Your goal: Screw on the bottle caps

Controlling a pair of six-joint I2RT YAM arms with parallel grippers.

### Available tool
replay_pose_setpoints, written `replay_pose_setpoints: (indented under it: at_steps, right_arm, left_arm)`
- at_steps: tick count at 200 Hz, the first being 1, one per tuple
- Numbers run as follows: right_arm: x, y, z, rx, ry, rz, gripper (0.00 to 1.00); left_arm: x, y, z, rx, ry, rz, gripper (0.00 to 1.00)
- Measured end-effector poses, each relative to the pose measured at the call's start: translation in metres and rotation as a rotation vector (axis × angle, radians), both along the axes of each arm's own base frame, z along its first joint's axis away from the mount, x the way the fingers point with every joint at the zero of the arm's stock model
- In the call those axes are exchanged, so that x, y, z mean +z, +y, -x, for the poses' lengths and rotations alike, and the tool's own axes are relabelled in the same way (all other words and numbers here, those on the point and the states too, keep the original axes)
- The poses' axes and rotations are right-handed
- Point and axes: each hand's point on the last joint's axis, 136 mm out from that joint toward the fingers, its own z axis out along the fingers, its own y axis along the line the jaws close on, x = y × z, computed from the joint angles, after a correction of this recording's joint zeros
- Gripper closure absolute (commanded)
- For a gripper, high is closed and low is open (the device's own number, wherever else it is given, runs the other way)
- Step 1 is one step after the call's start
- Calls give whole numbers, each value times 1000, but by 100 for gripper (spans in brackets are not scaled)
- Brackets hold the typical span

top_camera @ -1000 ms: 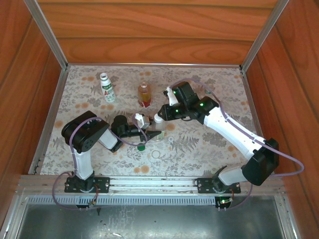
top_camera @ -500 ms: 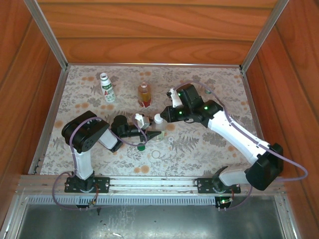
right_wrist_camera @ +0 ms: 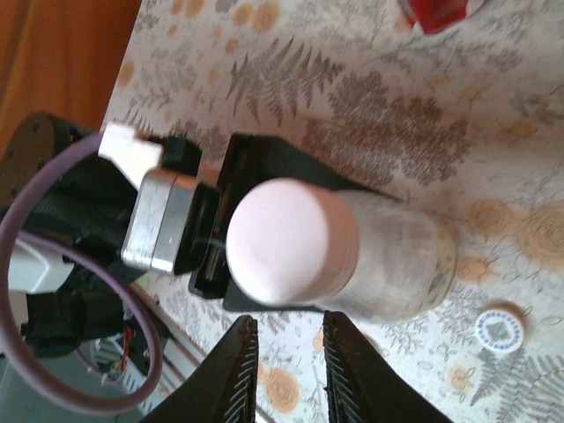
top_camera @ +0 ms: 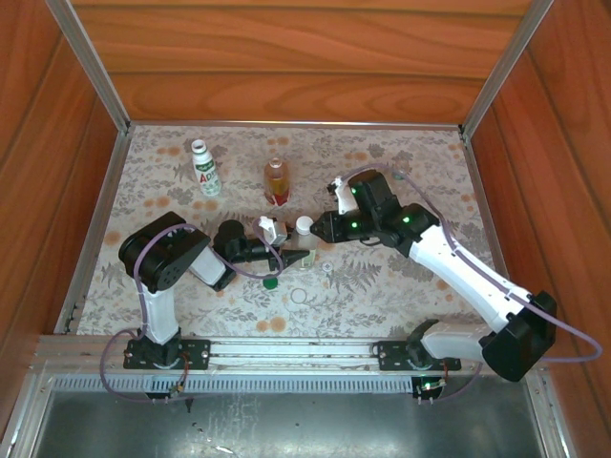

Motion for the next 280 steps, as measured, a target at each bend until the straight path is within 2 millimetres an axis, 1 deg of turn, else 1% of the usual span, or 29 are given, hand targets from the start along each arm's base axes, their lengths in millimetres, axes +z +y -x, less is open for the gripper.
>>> replay_pose_setpoints:
  at_steps: [13,33,46,56,69,91,112,126,152,160,163,171,178,189,196,207,224,237,255,280]
  right_arm:
    - [2,1,-11,-18,-9,-3,74]
    - [2,5,-26,-21,-7,2,77]
    - [0,9,-31,-13,0,5,78]
    - [-3,12,-32,-1,13,5,80]
    - [-6,14,-29,21,30,2,84]
    - [-5,15,-27,37,34,-10,91]
    - [-5,10,-20,50,34,-27,92]
    - [-6,7,-12,62,45,-43,92]
    - [-9,6,14,121,103,-69,92]
    - [-10,5,21,135,114,-71,89]
    - [-10,4,22,137,114,-71,86]
    - [-10,3,26,146,108,-69,75]
    - [-8,1,28,151,91,-68,64]
    - [-1,-3,30,153,52,-69,48]
    - [5,-6,30,159,9,-68,42]
    - [15,-10,30,169,-66,-66,35]
    - [30,-15,32,217,-204,-68,31]
    - [35,-19,38,276,-306,-59,31]
    - [32,-23,48,387,-437,-34,30]
    - [23,-20,59,560,-587,-11,30]
  left_arm:
    - [0,0,0,0,0,0,41]
    - [0,0,0,0,0,0,41]
    - [0,0,0,0,0,0,41]
    - [0,0,0,0,0,0,41]
    - [0,0,0,0,0,0,41]
    - [0,0,0,-1,-1,0,41]
    - [-1,0,1,-4,-7,-2,41]
    - [-1,0,1,-7,-9,-1,41]
    - [0,-1,-1,-4,1,3,41]
    - [0,-1,-1,-3,4,4,42]
    - [0,-1,-1,-2,4,4,42]
    - [0,-1,-1,-2,5,4,42]
    - [0,-1,-1,-2,5,4,42]
    - [0,-1,-1,-1,4,4,42]
    - [0,-1,-1,-1,3,3,42]
    - [0,-1,-1,-2,-5,2,42]
    - [-1,-2,3,-12,-33,-5,42]
    - [-2,-2,8,-25,-52,-10,42]
    - [-1,-3,14,-53,-60,-9,42]
    - [-2,-4,22,-96,-59,-8,42]
